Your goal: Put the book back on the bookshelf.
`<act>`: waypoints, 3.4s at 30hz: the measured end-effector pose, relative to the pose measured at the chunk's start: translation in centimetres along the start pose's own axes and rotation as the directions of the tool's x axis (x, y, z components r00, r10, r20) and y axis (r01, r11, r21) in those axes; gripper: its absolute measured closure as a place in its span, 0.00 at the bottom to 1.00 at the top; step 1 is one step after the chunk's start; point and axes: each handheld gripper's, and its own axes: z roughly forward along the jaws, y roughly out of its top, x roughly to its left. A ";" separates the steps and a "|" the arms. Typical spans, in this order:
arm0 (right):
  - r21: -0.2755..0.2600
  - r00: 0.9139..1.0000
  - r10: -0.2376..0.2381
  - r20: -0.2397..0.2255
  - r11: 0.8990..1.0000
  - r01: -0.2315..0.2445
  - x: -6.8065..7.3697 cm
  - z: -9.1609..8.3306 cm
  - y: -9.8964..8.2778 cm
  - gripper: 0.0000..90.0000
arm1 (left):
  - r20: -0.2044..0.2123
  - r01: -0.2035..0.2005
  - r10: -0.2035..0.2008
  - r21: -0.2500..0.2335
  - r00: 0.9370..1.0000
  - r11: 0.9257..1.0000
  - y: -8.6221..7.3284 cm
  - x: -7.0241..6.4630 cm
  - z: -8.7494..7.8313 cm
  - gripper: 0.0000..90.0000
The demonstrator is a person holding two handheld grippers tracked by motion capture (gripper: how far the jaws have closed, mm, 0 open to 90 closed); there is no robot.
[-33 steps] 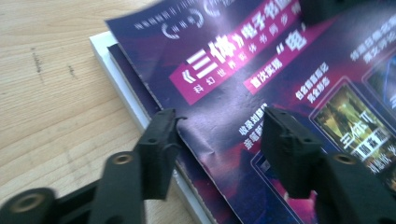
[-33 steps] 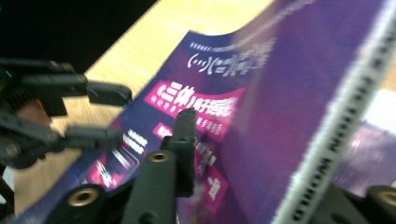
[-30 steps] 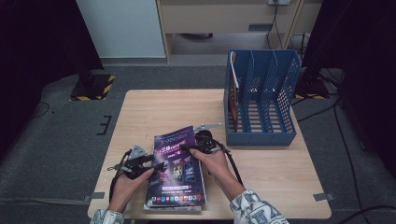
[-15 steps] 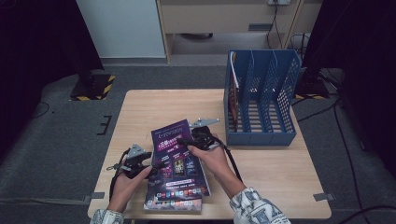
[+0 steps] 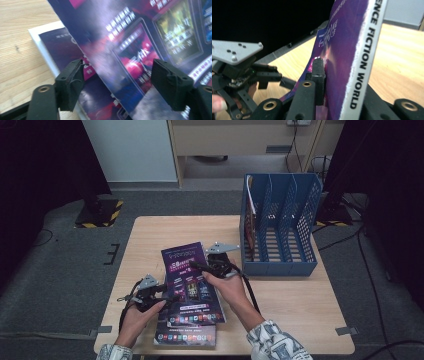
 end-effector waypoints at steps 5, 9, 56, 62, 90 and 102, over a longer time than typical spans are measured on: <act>-0.021 1.000 -0.010 -0.001 1.000 0.010 0.0 -0.3 0.3 0.90 | 0.026 0.024 -0.024 -0.003 0.999 1.000 0.1 0.0 0.1 0.39; -0.030 1.000 -0.012 -0.008 0.999 0.011 0.1 -0.3 0.4 0.90 | 0.044 0.075 -0.075 -0.006 0.996 0.997 0.1 0.6 -0.2 0.49; -0.015 0.992 -0.122 -0.042 0.992 0.121 0.3 -1.8 3.7 0.82 | -0.064 -0.004 -0.005 -0.143 0.998 0.990 2.0 0.4 -3.1 0.88; -0.008 0.989 -0.133 -0.071 0.991 0.132 0.6 -1.9 3.9 0.78 | -0.069 -0.005 -0.006 -0.150 0.998 0.989 2.0 0.3 -3.2 0.88; -0.082 0.982 -0.176 -0.067 0.982 0.170 1.5 -2.0 4.1 0.92 | -0.023 0.041 -0.045 -0.172 0.999 0.984 1.2 1.0 -2.1 0.59; -0.139 0.980 -0.176 -0.088 0.977 0.163 1.5 -2.4 4.3 0.92 | 0.042 0.060 -0.057 -0.095 0.998 0.994 0.8 1.4 -0.9 0.56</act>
